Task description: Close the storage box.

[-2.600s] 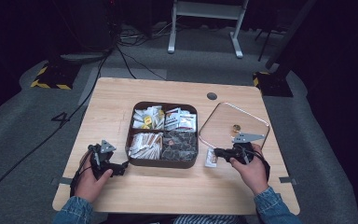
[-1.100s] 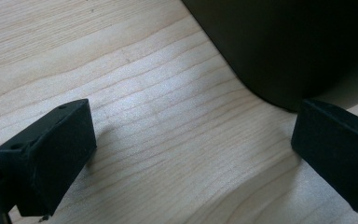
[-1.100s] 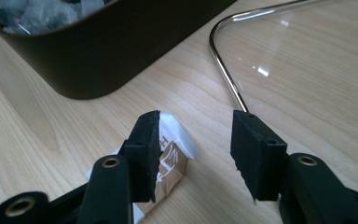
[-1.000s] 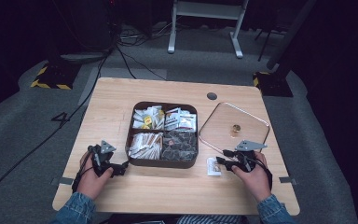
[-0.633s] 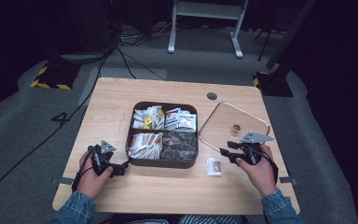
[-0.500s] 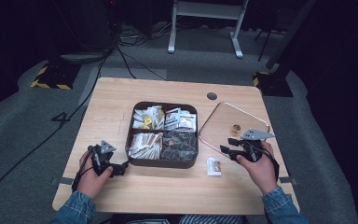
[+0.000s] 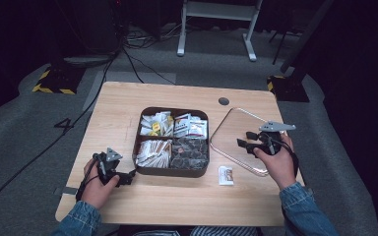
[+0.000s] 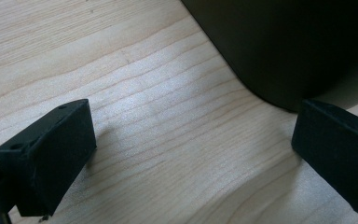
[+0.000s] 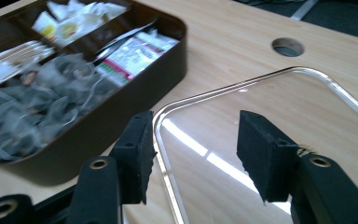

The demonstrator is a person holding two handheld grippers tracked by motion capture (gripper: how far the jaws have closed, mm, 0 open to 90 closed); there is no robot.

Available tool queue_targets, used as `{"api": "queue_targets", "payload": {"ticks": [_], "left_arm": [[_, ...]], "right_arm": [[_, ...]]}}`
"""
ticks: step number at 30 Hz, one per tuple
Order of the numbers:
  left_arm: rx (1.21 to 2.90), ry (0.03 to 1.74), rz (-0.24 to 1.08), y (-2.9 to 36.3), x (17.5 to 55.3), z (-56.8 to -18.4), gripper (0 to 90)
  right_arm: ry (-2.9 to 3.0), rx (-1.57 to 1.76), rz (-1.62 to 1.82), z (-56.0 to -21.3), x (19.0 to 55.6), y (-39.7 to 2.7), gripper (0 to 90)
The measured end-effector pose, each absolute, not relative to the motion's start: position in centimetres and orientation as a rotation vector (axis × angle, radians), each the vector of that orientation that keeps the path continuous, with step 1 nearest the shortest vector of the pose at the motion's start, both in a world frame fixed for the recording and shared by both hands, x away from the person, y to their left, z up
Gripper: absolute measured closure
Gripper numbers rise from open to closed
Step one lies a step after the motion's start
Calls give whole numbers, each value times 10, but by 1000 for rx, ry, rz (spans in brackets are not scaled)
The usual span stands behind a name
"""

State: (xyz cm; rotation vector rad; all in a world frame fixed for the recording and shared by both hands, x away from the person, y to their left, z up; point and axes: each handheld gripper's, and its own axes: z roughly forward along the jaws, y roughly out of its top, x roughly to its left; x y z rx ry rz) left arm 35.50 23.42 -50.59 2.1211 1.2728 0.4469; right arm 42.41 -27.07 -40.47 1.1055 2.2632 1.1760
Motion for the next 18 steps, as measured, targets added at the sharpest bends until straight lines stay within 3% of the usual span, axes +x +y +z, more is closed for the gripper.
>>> {"api": "queue_targets", "payload": {"ticks": [8,18], "left_arm": [[2121,1274,446,234,355,-506,0],[2116,1277,453,234,354,-506,0]], "right_arm": [[2184,1244,1139,-422,468,-287,410],[2163,1333,1029,-450,496,-296,350]]}}
